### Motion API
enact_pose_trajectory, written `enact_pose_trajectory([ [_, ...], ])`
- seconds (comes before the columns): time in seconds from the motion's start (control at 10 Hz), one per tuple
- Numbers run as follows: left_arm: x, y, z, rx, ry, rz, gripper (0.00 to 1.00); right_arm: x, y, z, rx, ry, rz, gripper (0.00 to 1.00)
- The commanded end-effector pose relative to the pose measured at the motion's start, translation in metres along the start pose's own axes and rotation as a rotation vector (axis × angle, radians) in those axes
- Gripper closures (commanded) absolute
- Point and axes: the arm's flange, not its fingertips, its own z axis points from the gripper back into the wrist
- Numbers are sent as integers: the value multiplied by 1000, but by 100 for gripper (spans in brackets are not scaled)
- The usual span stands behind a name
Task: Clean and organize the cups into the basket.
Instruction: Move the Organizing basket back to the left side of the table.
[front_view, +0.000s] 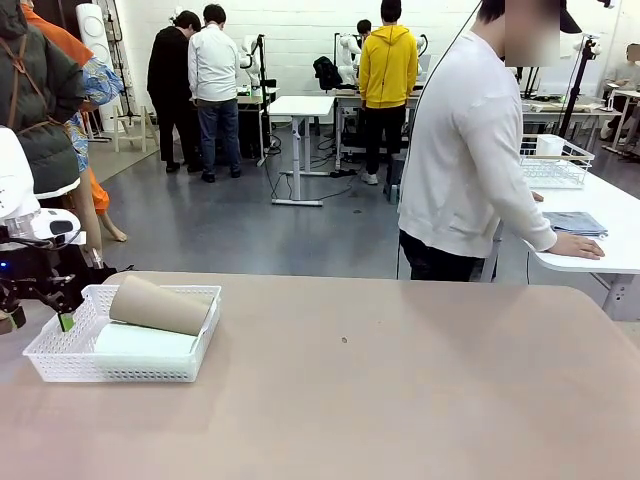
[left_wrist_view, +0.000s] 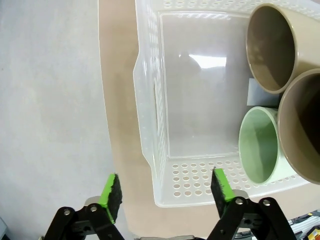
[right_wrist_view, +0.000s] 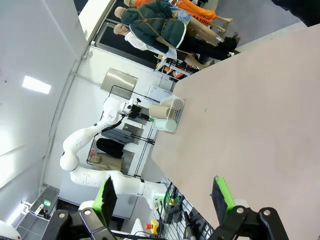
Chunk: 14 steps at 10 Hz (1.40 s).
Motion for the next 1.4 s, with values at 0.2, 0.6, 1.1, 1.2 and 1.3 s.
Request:
enact_pose_trajectory([
  [0.2,-4,-1,9,-22,-13,-32,0,1,2,0,-7,-4,-13,0],
  [0.6,-79,-39,98,-63,-165,-89,0,1,2,0,-7,-4,-13,0],
  [1.1,-130,-76,106,-44,-230,-19,0,1,2,0,-7,-4,-13,0],
  [1.2,-133,-58,131,-38,-206,-115,0,1,2,0,-7,-4,-13,0],
  [1.3,-133,-58,131,-38,-206,-115,0,1,2,0,-7,-4,-13,0],
])
